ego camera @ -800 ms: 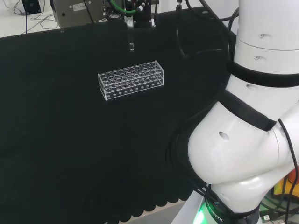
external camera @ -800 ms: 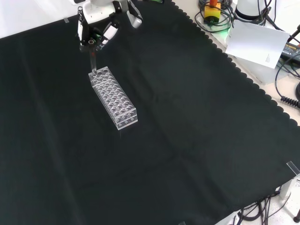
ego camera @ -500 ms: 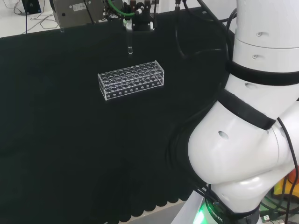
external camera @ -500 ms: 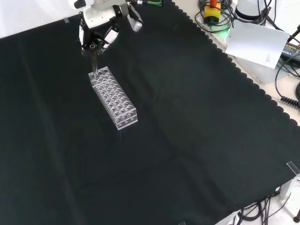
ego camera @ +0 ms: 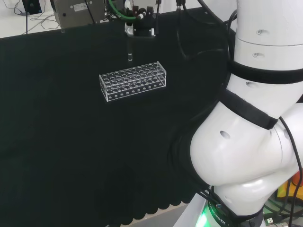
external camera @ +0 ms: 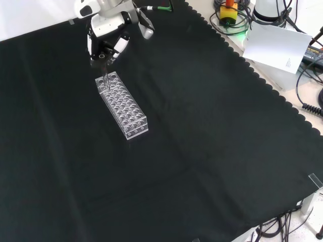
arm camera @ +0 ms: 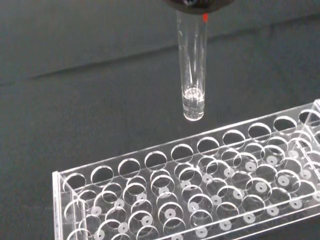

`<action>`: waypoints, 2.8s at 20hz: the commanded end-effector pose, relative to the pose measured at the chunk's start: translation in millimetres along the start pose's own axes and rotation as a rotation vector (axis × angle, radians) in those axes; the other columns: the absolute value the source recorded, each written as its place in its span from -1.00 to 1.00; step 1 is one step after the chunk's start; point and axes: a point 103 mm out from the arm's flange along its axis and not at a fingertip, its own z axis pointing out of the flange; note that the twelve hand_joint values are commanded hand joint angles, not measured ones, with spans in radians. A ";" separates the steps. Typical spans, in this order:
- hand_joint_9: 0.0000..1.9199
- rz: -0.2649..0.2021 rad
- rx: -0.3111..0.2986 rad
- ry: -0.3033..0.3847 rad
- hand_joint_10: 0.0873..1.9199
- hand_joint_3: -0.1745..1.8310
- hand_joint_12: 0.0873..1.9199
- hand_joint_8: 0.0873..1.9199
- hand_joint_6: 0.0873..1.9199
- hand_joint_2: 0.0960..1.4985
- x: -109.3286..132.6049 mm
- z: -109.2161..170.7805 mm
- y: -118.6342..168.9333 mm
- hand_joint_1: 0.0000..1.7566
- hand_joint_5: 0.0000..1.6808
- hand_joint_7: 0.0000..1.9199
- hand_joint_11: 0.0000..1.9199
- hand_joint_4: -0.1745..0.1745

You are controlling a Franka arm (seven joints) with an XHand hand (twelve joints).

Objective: Put the test tube back in the rack.

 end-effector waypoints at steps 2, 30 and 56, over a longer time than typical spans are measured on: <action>0.33 0.003 0.016 -0.001 -0.36 -1.00 -0.21 -0.05 -1.00 0.40 -0.5 9.0 1.4 0.62 0.56 0.23 0.43 -1.00; 0.33 0.005 0.086 0.008 -0.36 -1.00 -0.20 -0.06 -1.00 0.40 1.6 41.3 9.4 0.62 0.56 0.23 0.43 -1.00; 0.33 0.005 0.140 -0.006 -0.36 -1.00 -0.20 -0.05 -1.00 0.40 8.7 77.5 30.6 0.62 0.57 0.23 0.43 -1.00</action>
